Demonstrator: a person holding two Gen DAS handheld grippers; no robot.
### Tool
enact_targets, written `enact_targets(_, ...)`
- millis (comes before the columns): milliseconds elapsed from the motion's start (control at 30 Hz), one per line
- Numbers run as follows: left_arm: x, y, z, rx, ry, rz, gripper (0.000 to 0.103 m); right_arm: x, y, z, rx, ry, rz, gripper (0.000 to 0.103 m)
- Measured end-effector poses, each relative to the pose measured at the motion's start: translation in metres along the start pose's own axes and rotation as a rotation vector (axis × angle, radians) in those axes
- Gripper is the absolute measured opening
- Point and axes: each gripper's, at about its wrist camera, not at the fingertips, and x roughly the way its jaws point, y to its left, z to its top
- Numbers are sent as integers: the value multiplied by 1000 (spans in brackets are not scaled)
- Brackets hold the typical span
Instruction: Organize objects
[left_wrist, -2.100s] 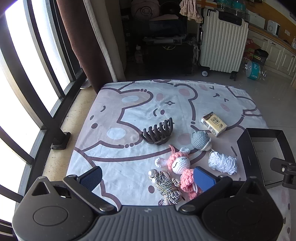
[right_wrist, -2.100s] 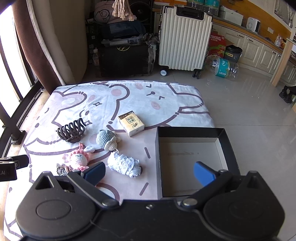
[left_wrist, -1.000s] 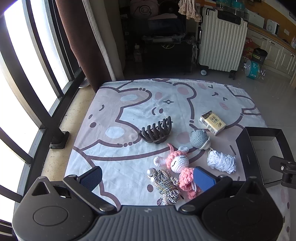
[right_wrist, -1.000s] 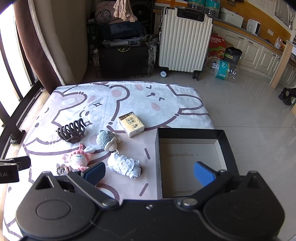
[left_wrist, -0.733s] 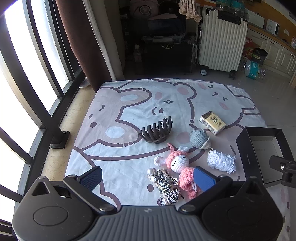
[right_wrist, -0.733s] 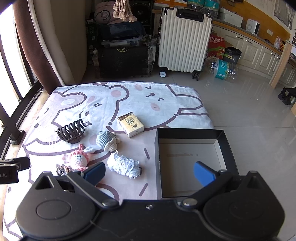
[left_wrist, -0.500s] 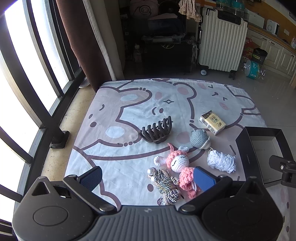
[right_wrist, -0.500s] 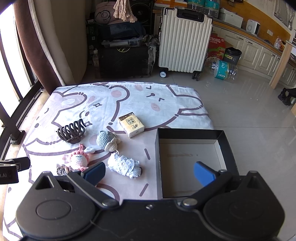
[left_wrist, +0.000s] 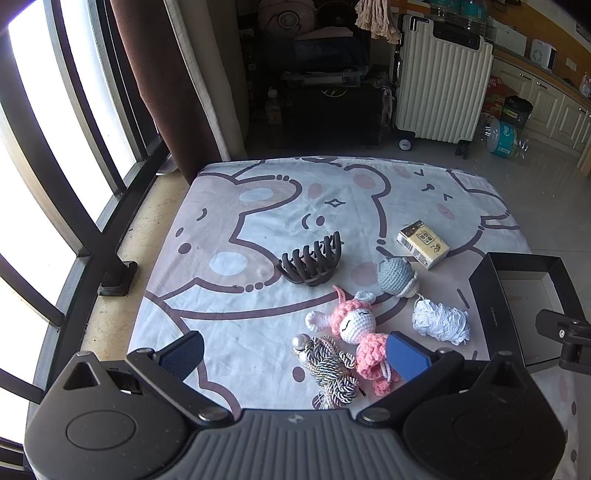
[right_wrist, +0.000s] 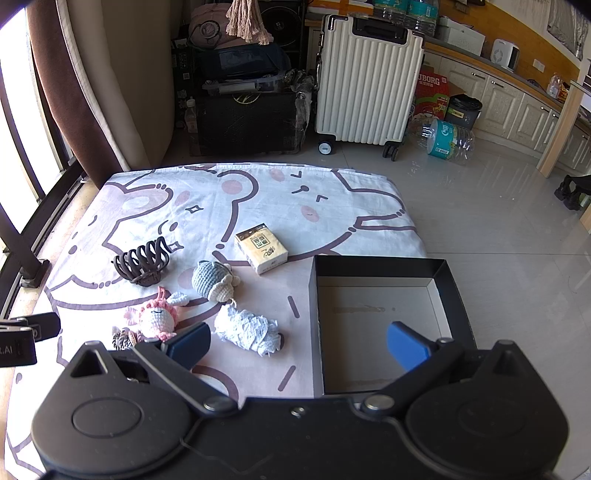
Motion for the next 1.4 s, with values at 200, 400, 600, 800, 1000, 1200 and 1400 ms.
enact_targets(200, 0, -1, 0, 0, -1, -1, 103, 0, 0, 1, 1, 1, -2, 103)
enact_targets(400, 0, -5, 1, 11, -5, 5, 103, 0, -1, 0, 5, -2, -5, 103)
enact_targets(600, -1, -3, 2, 14, -13, 16, 103, 0, 1, 0, -2, -11, -9, 103)
enact_targets(800, -8, 2, 6, 14, -50, 52, 103, -10, 7, 4, -27, -64, 6, 103)
enact_targets(1000, -18, 7, 21, 4, -83, 74, 103, -20, 14, 19, -21, -104, 51, 103)
enact_targets(1200, -19, 17, 45, -53, -85, 95, 103, -20, 23, 46, -7, -118, 73, 103)
enact_targets(1400, -9, 26, 63, -126, -64, 120, 103, -10, 42, 72, -32, -100, 102, 103)
